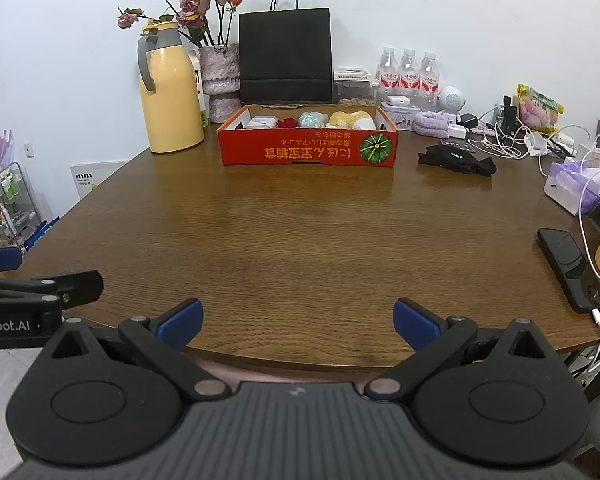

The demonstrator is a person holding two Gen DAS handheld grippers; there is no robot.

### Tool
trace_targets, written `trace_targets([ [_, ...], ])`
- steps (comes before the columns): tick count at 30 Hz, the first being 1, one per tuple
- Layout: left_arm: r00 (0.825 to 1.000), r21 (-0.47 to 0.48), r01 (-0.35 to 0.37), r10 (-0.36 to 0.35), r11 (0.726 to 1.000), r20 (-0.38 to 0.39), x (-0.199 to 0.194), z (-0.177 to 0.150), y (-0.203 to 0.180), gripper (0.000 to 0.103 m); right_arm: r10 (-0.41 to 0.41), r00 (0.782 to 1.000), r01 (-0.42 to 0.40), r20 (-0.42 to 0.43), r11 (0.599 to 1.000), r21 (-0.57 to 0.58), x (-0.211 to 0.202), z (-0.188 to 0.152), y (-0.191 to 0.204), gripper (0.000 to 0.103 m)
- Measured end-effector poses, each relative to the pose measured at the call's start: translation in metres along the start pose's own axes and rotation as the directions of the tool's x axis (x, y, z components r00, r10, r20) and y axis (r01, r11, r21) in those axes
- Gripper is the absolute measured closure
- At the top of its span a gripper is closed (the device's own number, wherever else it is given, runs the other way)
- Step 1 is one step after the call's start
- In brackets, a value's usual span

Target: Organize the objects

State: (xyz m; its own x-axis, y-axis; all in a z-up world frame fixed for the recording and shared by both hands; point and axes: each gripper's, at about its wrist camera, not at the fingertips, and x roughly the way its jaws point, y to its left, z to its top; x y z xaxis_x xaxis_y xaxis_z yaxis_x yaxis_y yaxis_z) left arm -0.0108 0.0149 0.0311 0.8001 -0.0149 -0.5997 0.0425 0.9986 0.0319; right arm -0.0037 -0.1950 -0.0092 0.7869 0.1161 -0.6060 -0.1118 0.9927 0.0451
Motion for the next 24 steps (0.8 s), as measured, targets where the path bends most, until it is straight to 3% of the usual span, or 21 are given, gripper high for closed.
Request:
trace_targets([
  [24,0.999,0.027,0.024,-0.024,0.999,-0.022,0.0037,-0.0032,-0.0094,0.0,-0.017,0.999,0.017,-0.035,1.0,0.015,0.007,0.0004,-0.0064,0.0],
])
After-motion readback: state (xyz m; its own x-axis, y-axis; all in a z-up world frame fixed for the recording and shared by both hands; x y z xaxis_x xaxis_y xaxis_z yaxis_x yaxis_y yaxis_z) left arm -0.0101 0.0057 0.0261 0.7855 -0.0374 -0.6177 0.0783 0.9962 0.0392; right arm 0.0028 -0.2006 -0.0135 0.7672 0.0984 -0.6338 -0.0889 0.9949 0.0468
